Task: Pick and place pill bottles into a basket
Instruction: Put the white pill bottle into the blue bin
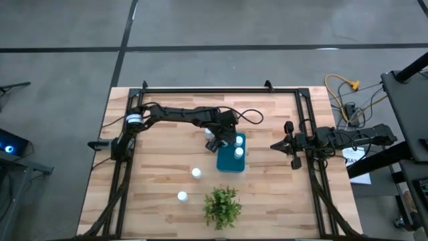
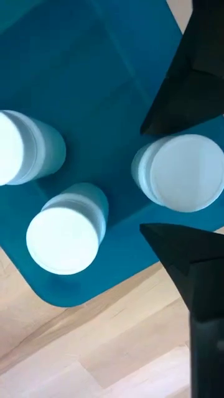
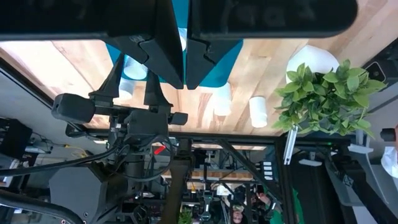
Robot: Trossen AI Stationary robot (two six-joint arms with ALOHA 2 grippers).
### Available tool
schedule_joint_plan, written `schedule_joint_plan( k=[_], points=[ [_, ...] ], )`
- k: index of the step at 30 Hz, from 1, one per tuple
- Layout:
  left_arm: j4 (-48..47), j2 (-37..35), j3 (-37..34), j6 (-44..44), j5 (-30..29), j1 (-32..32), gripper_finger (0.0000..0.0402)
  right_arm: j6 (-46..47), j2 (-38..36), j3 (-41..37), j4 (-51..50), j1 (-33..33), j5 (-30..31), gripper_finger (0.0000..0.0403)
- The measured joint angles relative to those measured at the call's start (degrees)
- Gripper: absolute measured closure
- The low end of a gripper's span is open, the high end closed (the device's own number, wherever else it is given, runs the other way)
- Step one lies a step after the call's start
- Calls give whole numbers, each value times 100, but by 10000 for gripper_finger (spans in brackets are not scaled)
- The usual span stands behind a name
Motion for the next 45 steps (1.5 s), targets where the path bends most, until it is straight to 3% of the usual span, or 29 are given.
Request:
schedule_joint_plan(
  k=[8, 17, 22, 31, 36, 45],
  points=[
    [-101, 7, 360, 20, -1, -49, 178, 1, 0, 0, -61, 0, 0, 394],
    [-987, -125, 1018, -249, 4, -81, 178, -19, -2, 0, -59, -2, 0, 394],
    [-972, -649, 983, -403, 55, -70, 192, -12, 14, 0, -91, 0, -4, 394],
    [-1017, -1717, 838, -646, 781, -41, 248, 23, 209, -1, -75, 0, -1, 394],
    [-1060, -2123, 289, -707, 774, -41, 261, 90, 267, -2, -49, 0, 2, 394],
    [-284, -2934, -1584, -966, 612, 26, 263, 143, 262, -2, -24, 0, 2, 394]
  ],
)
